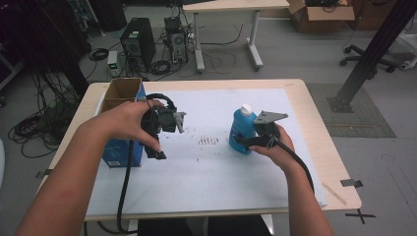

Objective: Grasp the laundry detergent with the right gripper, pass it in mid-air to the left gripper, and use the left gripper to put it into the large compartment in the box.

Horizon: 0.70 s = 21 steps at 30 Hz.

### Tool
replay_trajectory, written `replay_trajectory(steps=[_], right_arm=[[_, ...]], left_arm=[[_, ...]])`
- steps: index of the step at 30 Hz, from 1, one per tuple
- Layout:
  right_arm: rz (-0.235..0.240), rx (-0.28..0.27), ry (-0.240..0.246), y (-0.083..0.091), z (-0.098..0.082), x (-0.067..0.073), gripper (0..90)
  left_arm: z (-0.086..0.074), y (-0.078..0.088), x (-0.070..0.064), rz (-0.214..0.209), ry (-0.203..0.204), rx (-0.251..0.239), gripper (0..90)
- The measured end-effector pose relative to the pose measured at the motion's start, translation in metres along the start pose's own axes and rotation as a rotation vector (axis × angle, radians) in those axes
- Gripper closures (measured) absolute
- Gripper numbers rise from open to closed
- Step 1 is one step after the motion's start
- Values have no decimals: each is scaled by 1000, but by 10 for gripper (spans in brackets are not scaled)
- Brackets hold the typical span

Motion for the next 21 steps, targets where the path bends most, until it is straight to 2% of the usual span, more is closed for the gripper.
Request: replay_trajectory(steps=[10,16,21], right_arm=[[-7,-11,4,-1,0,1,241],[-5,-15,-2,-1,0,1,243],[-12,-18,-1,-2,-2,1,286]], left_arm=[[0,0,0,-4,4,4,64],[0,0,0,-3,5,3,64],[-1,-1,1,-4,8,1,64]])
Point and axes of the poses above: each handheld gripper's, and its own axes: y roughly backward along the jaws, z roughly out of its top, x roughly to its left, the point moved 2 cm from there along -y, roughly forward along the jaws, and after that the axes turned 8 degrees about y, right-handed, at the moved point
